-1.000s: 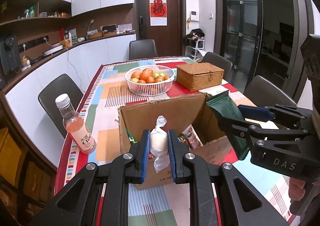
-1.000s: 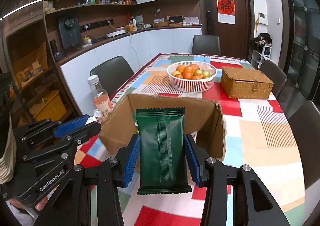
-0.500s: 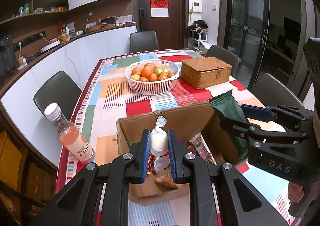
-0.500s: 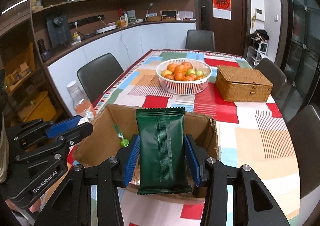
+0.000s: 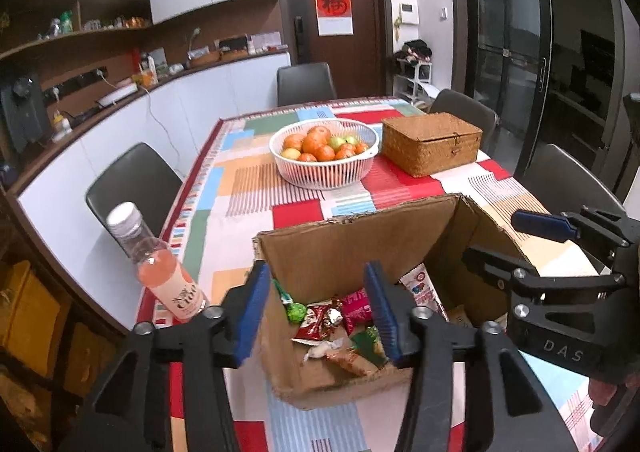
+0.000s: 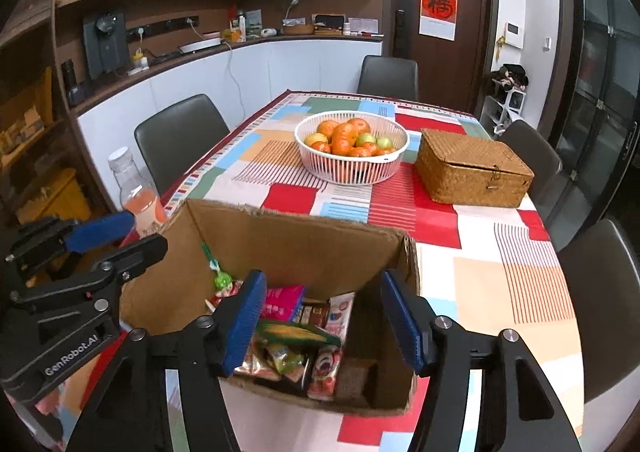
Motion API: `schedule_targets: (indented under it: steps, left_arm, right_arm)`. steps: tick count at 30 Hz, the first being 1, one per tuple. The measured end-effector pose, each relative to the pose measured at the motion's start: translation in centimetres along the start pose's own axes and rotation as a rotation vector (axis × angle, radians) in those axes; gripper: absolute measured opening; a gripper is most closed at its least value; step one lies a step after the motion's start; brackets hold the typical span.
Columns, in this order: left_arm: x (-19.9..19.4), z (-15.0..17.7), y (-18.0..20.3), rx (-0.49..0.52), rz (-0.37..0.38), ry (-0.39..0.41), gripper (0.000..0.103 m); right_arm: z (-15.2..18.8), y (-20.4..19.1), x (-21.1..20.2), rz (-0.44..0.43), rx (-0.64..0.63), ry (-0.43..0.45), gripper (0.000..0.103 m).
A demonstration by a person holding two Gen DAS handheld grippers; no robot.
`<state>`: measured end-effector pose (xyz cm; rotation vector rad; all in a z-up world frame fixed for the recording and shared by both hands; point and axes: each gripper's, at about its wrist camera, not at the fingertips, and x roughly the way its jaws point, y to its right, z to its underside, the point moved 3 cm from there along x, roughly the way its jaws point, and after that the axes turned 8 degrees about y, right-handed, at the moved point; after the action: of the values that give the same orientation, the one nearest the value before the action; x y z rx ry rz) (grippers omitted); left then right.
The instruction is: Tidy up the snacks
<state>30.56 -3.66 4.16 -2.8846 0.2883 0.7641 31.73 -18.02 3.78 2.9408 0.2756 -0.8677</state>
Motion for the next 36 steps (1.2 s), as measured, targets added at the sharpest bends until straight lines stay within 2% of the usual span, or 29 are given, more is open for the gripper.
schedule_targets:
  steps: [8, 15, 20, 25, 29, 36]
  left_arm:
    - [-5.0, 1.8, 0.4, 0.002, -0.057, 0.079, 0.074]
    - [-9.7, 3.7, 1.2, -0.015, -0.063, 0.138, 0.089]
    - [-13.0, 4.6, 2.1, 0.0, -0.045, 0.176, 0.091]
    - [-16.6, 5.4, 2.8, 0.02, -0.072, 0.232, 0.097]
    - [-18.4, 6.2, 2.9, -0.004, -0.073, 0.237, 0.102]
    - [-20.2, 7.4, 2.9, -0.032, -0.068, 0.226, 0.103]
  right_arm:
    - [2.7, -0.6, -4.1, 0.061, -0.029, 0.055, 0.077]
    - [5.1, -0.4, -9.5, 0.079, 0.018, 0.135, 0.084]
    - [6.7, -0.3, -13.3, 0.095, 0.052, 0.198, 0.089]
    - [8.1, -0.2, -16.5, 0.129, 0.081, 0.243, 0.092]
    - [8.8, -0.4, -18.7, 0.147, 0.082, 0.264, 0.093]
    - [9.9, -1.1, -21.9, 0.162, 0.072, 0.302, 0.094]
